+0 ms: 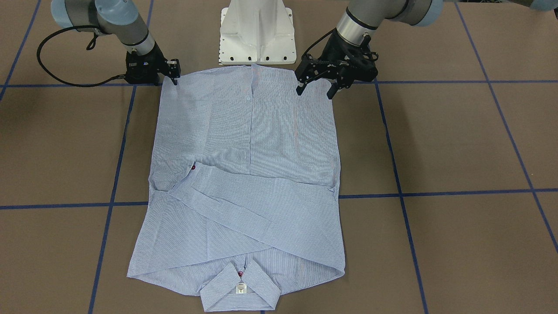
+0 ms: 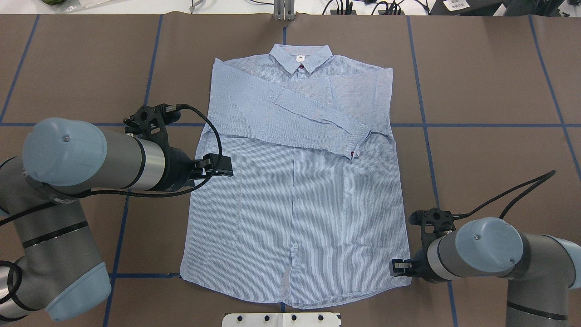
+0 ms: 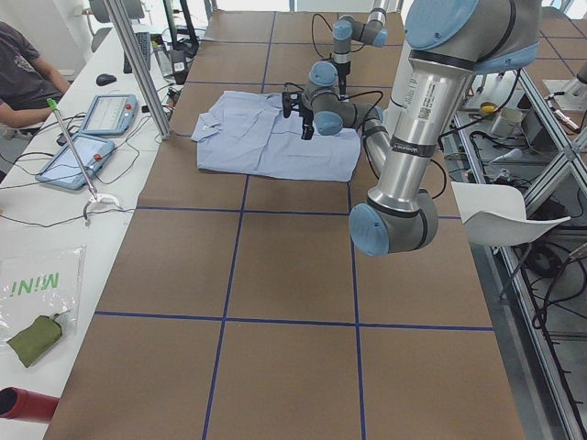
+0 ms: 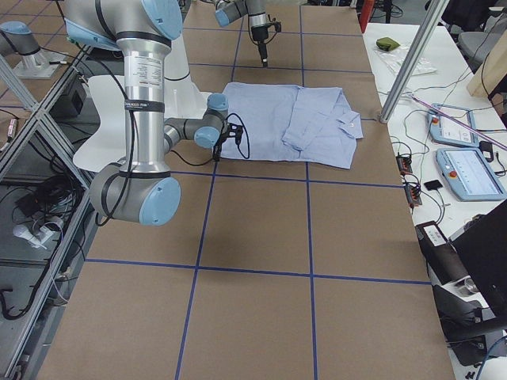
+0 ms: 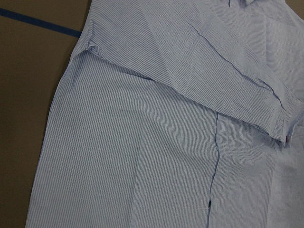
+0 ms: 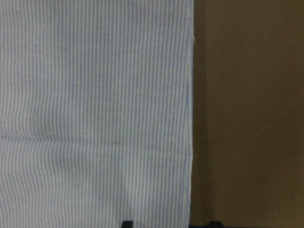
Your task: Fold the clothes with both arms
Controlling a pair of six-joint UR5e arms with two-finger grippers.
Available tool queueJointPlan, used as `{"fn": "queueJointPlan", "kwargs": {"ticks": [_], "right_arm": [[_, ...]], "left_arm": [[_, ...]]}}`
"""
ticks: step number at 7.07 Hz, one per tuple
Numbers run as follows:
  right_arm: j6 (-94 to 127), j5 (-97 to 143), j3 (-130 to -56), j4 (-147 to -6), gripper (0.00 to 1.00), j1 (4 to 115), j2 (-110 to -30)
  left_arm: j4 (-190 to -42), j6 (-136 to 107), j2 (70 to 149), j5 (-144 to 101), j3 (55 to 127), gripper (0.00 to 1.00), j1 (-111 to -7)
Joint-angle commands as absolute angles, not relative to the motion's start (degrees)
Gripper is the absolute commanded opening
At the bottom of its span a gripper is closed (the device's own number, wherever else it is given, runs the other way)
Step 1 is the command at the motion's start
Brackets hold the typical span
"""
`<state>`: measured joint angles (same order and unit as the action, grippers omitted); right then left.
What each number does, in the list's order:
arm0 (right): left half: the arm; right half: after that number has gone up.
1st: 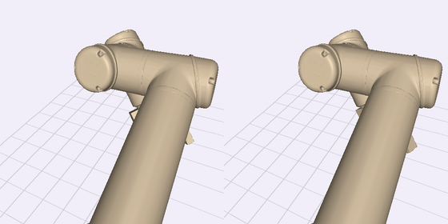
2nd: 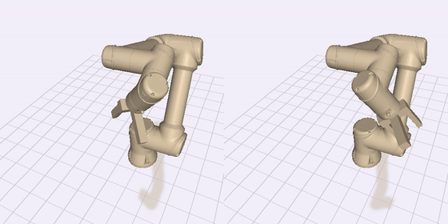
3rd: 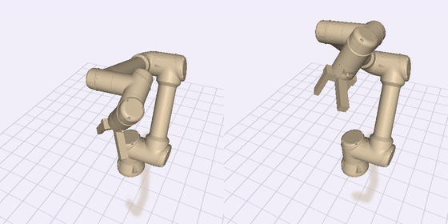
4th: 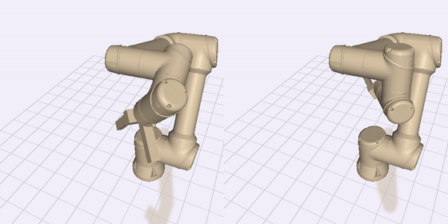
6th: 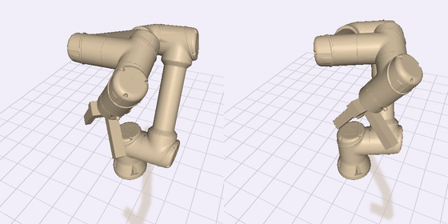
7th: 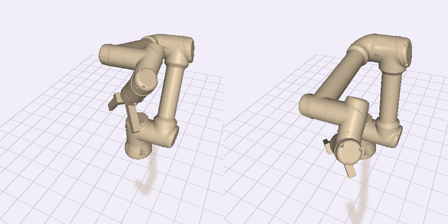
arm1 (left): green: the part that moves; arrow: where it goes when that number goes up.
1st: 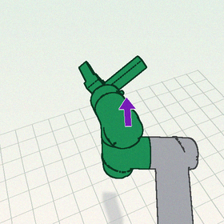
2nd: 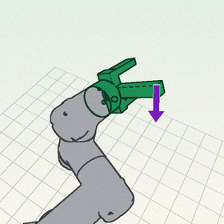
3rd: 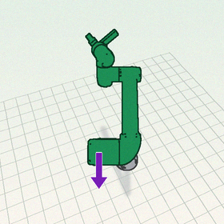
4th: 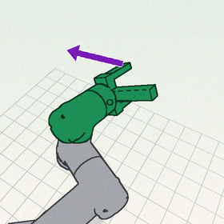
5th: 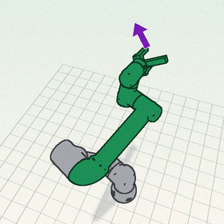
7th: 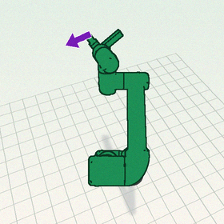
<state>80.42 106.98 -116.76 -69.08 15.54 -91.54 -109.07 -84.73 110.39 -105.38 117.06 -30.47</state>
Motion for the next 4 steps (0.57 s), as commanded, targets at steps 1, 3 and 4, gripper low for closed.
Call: {"fn": "queueJointPlan", "kwargs": {"ticks": [1,3,4], "right_arm": [[80.42,107.31,-116.81,-69.08,0.43,15.56,-91.58],[80.42,107.31,-116.72,-69.08,0.42,15.64,-91.67],[80.42,107.31,-116.72,-69.17,0.39,15.64,-91.76]], "left_arm": [[-109.07,-84.64,110.39,-105.29,116.72,1.00,-30.41],[-109.07,-84.64,110.39,-105.29,116.72,1.00,-30.41],[-109.07,-84.64,110.39,-105.29,116.72,1.00,-30.41]]}}
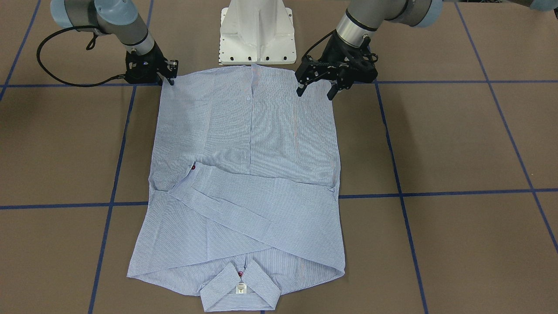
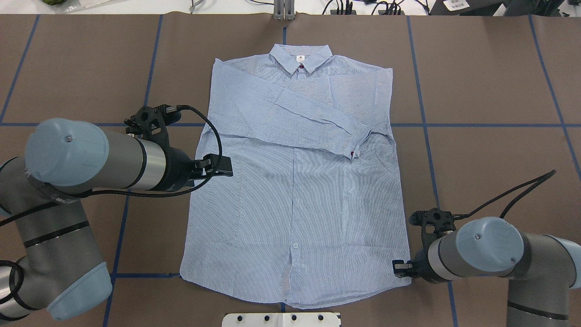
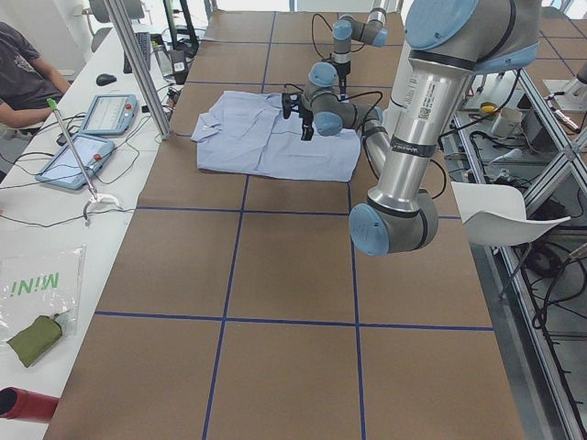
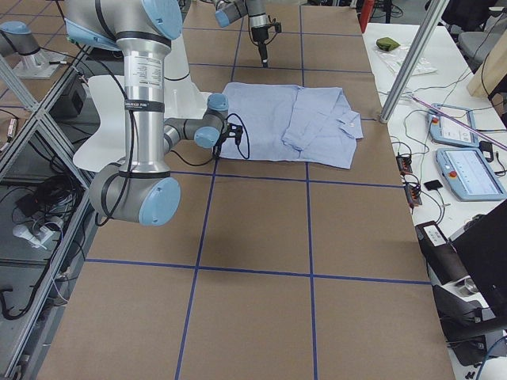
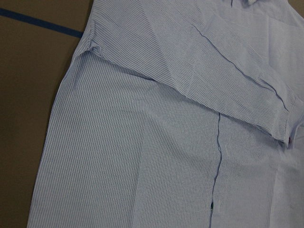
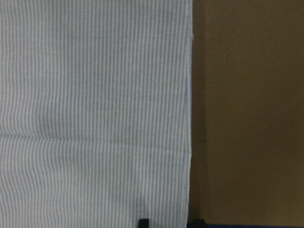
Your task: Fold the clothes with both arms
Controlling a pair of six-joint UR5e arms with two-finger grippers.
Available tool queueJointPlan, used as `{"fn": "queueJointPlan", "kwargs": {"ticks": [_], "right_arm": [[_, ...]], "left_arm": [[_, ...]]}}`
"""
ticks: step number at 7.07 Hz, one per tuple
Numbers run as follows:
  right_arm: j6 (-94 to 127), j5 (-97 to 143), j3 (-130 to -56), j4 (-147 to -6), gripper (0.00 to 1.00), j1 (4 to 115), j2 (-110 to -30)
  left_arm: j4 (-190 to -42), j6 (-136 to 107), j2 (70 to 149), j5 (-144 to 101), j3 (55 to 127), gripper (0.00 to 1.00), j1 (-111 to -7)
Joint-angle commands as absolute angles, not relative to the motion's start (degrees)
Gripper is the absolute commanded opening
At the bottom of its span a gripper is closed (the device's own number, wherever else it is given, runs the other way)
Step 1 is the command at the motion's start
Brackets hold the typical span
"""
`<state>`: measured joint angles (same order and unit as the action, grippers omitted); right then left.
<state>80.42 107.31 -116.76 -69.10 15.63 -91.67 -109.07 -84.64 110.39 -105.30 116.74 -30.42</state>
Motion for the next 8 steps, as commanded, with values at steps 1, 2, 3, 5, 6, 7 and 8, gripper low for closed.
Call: {"fn": "queueJointPlan", "kwargs": {"ticks": [1,2,3,5,6,7,8], "right_arm": [[80.42,107.31,-116.72,-69.17,0.26,15.73,-91.76],[80.42,107.31,-116.81,-69.17,0.12,15.73,-91.76],[80.42,107.31,-116.98,-69.08,0.00,15.82,-91.76],[80.42,107.23,-118.55,-69.17,0.00,15.91,-91.76],[80.42,107.14,-119.61,-69.17,0.00,16.00,-91.76],[80.59,106.27,-119.88,-69.17,0.00,16.00,-91.58],[81.81,106.26,-120.40,-69.08,0.00,16.00,-91.32]], "left_arm": [[-108.90,-84.64,110.39,-105.29,116.63,1.00,-30.41],[-108.81,-84.64,110.30,-105.29,116.54,1.00,-30.41],[-108.72,-84.64,110.22,-105.21,116.46,1.00,-30.41],[-108.37,-83.59,110.21,-105.21,114.88,1.00,-30.50],[-108.37,-82.19,109.95,-105.38,114.44,1.00,-30.50],[-108.28,-82.26,109.52,-105.38,114.00,1.00,-30.32],[-107.41,-82.61,108.03,-105.21,114.34,1.00,-29.54]]}}
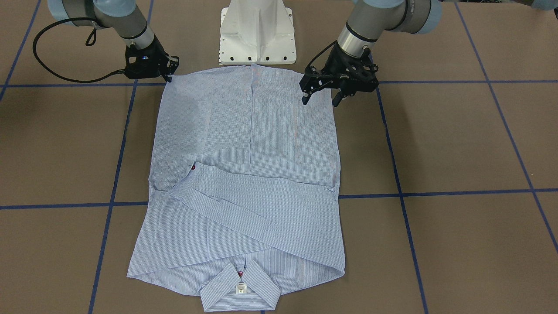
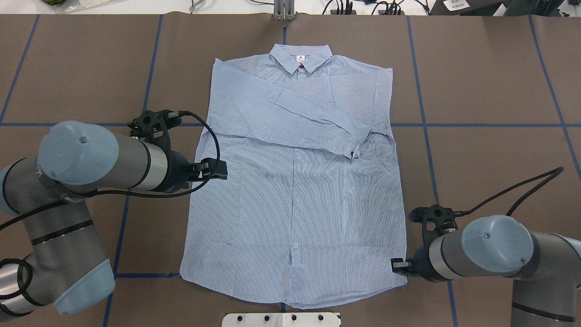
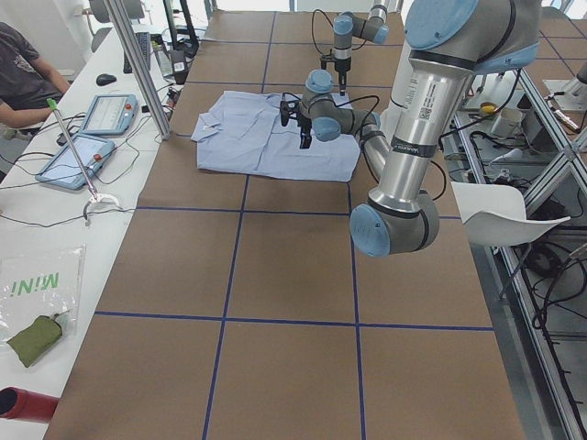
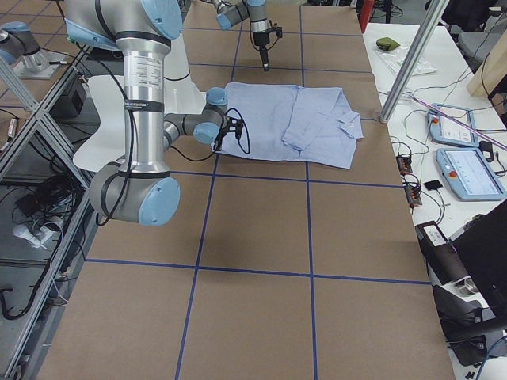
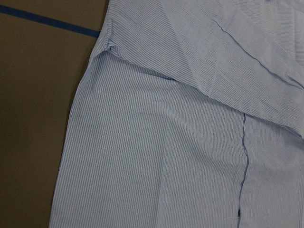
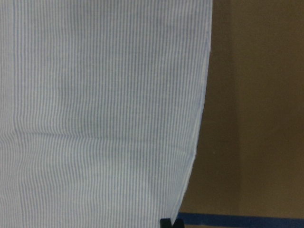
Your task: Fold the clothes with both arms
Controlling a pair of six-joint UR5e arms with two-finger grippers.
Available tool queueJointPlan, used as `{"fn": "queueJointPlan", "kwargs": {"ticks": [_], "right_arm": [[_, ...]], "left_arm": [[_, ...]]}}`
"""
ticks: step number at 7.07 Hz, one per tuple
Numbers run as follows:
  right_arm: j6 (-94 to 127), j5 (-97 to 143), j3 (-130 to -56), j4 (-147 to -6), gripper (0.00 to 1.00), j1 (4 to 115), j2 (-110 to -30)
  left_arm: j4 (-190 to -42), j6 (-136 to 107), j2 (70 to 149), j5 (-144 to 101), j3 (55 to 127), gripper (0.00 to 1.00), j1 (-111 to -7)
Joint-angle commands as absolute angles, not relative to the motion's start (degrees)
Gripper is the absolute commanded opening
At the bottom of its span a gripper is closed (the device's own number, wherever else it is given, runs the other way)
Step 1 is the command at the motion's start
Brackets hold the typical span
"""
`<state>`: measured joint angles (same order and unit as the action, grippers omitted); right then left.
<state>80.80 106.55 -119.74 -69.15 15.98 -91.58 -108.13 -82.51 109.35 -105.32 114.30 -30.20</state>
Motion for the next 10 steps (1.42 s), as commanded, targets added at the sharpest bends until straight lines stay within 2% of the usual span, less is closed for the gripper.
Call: {"fn": "queueJointPlan", "kwargs": {"ticks": [1,5,10], "right_arm": [[84.78,106.35,-120.85,-69.00,0.00,16.00,-90.97],[84.81,106.79,-122.69,-68.99,0.00,16.70,-90.62],[84.73,107.05,-122.61,-68.99,0.00,17.40,-90.18]], "left_arm": [[-107.40,-82.79,106.10,-104.33,114.61,1.00,-26.57],[-106.96,-87.88,101.34,-98.09,114.43,0.95,-16.45],[-102.40,-89.65,101.95,-98.00,114.08,0.75,-14.68]]}}
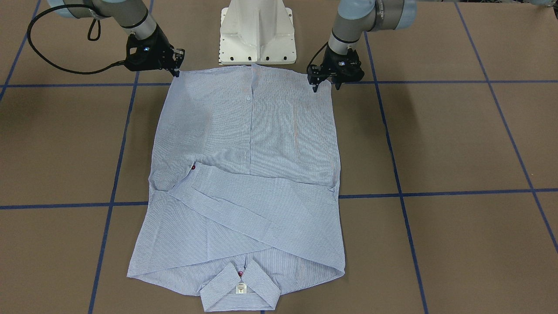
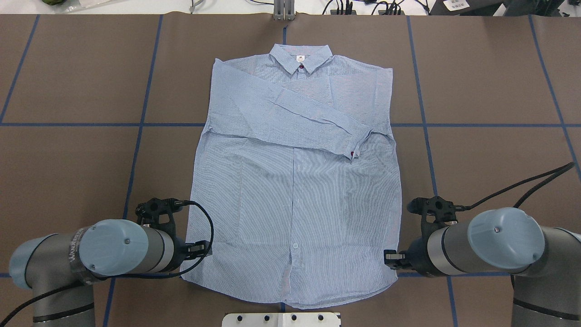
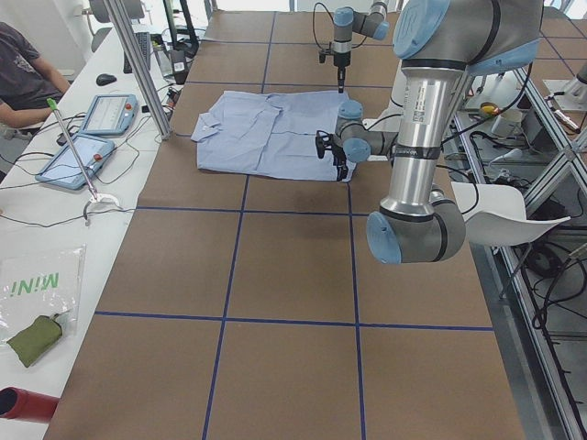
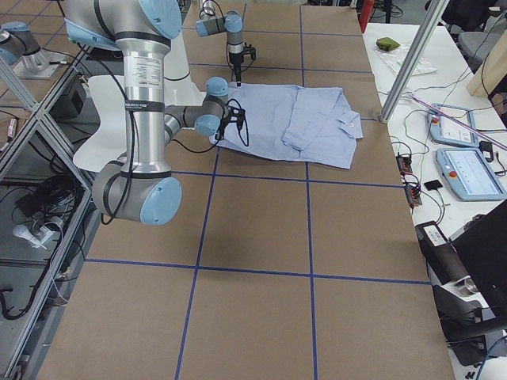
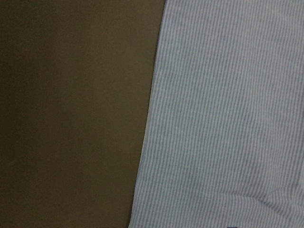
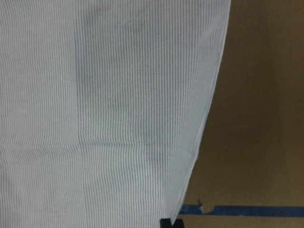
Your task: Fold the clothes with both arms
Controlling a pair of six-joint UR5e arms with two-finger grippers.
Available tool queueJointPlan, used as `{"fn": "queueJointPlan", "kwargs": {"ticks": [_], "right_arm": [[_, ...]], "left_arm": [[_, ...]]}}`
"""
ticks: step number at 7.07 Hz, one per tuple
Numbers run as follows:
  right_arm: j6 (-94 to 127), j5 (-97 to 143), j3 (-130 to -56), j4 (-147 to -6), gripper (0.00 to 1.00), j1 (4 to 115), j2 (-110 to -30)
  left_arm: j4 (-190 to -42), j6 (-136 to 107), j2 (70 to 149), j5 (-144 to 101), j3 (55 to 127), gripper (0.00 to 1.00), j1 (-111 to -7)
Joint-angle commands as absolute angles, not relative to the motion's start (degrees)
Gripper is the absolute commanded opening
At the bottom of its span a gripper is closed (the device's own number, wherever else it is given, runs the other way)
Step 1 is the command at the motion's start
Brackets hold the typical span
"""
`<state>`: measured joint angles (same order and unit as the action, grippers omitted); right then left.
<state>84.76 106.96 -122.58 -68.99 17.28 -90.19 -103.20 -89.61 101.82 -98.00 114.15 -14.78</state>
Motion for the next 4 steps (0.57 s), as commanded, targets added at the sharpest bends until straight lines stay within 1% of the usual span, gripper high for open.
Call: {"fn": "queueJointPlan", "kwargs": {"ticks": [1,4], "right_arm": [[84.81,107.05,-122.61,-68.99,0.00,17.49,-90.18],[84.55,107.23,-122.87,-68.99,0.00,17.75,-90.18]], "left_arm": [[-102.13,-89.65,102.21,-98.09,114.00,0.72,-14.68],[-102.13,-89.56,102.22,-98.00,113.29,0.66,-14.68]]}}
